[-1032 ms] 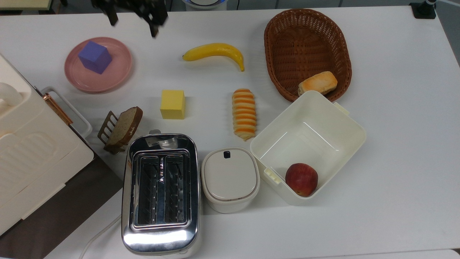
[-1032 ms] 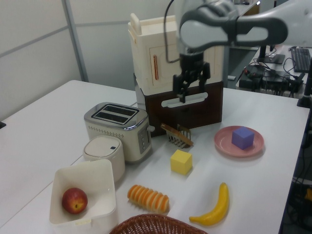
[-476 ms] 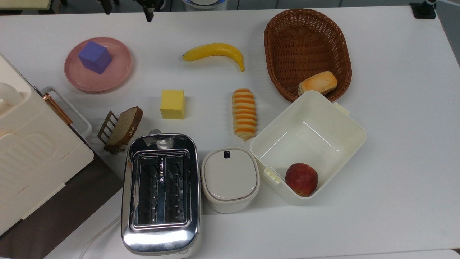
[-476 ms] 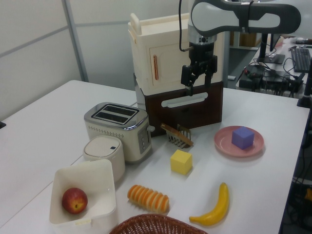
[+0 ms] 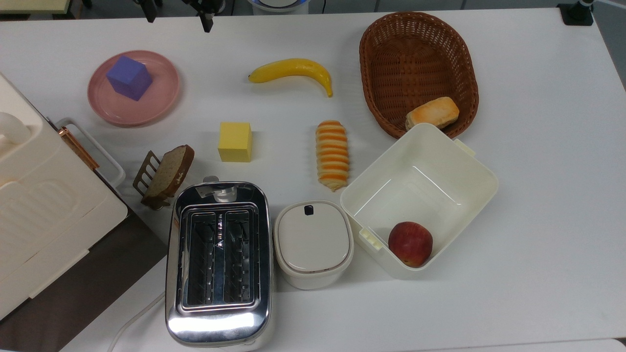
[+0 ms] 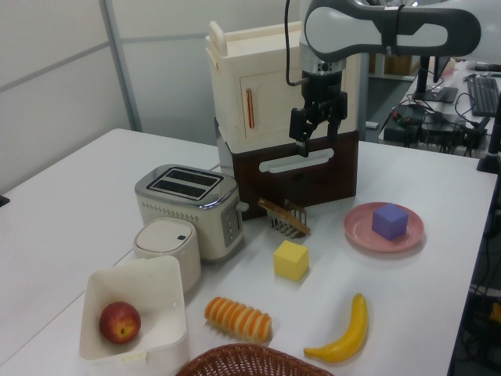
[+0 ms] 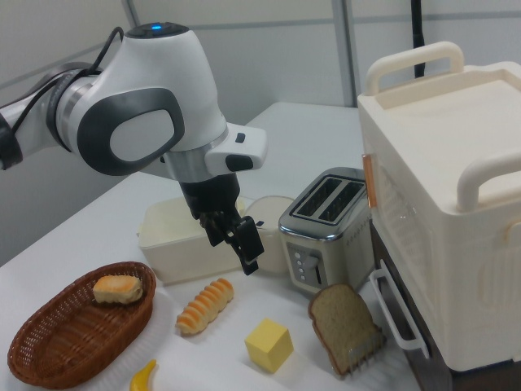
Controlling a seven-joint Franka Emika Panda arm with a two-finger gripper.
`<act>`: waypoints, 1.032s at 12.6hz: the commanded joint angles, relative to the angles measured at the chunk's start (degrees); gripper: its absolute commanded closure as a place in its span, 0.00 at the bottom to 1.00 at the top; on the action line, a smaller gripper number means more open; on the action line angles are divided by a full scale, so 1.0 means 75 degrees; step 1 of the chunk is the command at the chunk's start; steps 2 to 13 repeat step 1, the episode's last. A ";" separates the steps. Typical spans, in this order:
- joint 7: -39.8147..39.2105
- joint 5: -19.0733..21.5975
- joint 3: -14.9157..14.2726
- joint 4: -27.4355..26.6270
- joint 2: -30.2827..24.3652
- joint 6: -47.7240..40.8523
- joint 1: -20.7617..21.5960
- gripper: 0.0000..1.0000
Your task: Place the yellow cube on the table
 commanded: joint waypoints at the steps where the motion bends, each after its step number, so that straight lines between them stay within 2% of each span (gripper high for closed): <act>1: -0.0270 0.0059 -0.0097 -0.0115 -0.0085 -0.0129 0.0126 0.00; 13: -0.0270 0.0059 -0.0097 -0.0115 -0.0085 -0.0129 0.0126 0.00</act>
